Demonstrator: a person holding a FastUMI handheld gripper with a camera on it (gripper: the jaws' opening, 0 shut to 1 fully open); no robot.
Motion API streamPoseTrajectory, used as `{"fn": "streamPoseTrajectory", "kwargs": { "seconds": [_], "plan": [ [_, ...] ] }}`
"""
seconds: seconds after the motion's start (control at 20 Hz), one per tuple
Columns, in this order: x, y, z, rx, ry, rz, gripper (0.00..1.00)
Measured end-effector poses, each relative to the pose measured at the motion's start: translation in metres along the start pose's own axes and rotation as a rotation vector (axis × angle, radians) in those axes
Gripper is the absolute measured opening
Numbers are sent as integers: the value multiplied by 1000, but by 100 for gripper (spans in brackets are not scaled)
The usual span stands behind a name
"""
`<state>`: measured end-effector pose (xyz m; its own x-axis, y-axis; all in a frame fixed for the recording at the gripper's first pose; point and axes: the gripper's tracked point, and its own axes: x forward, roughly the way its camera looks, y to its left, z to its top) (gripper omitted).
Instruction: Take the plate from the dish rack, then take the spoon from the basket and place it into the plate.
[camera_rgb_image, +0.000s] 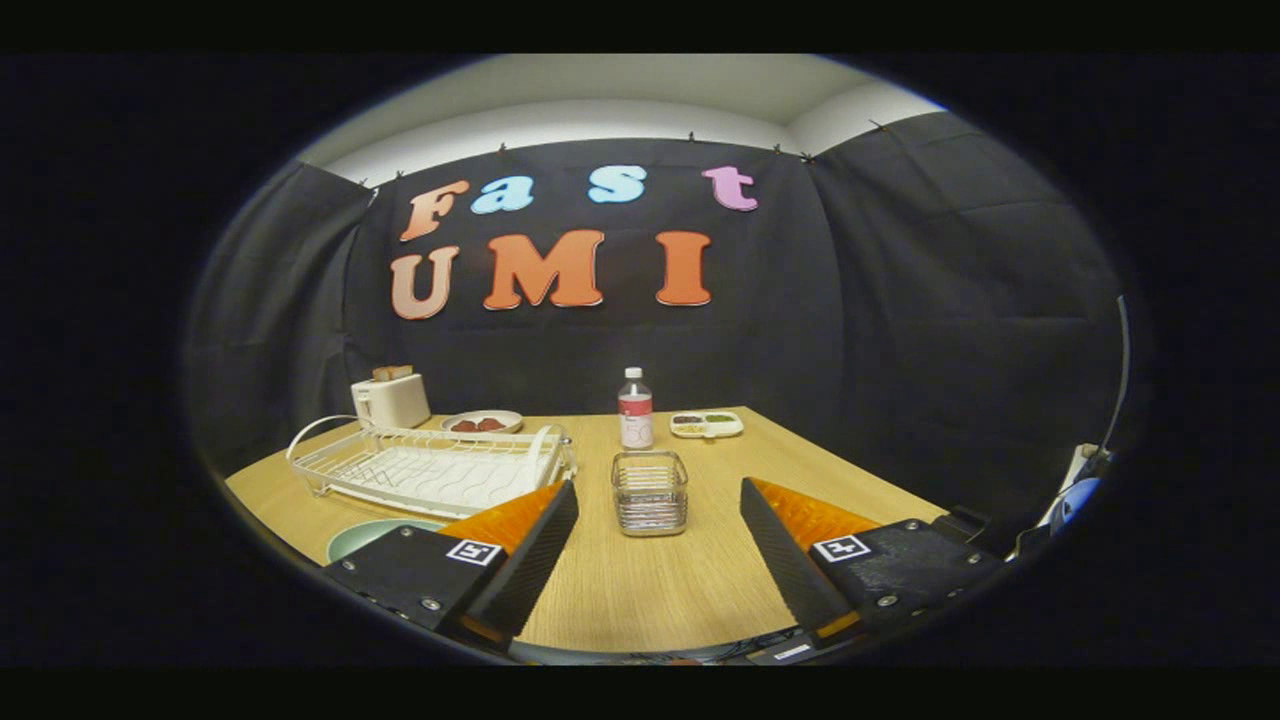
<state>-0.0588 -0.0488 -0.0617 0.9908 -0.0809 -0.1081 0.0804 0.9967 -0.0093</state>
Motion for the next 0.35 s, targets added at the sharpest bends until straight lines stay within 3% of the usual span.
{"fn": "streamPoseTrajectory", "kwargs": {
  "seconds": [0.35],
  "plan": [
    [-1,-24,-5,22,0,-45,97]
  ]
}}
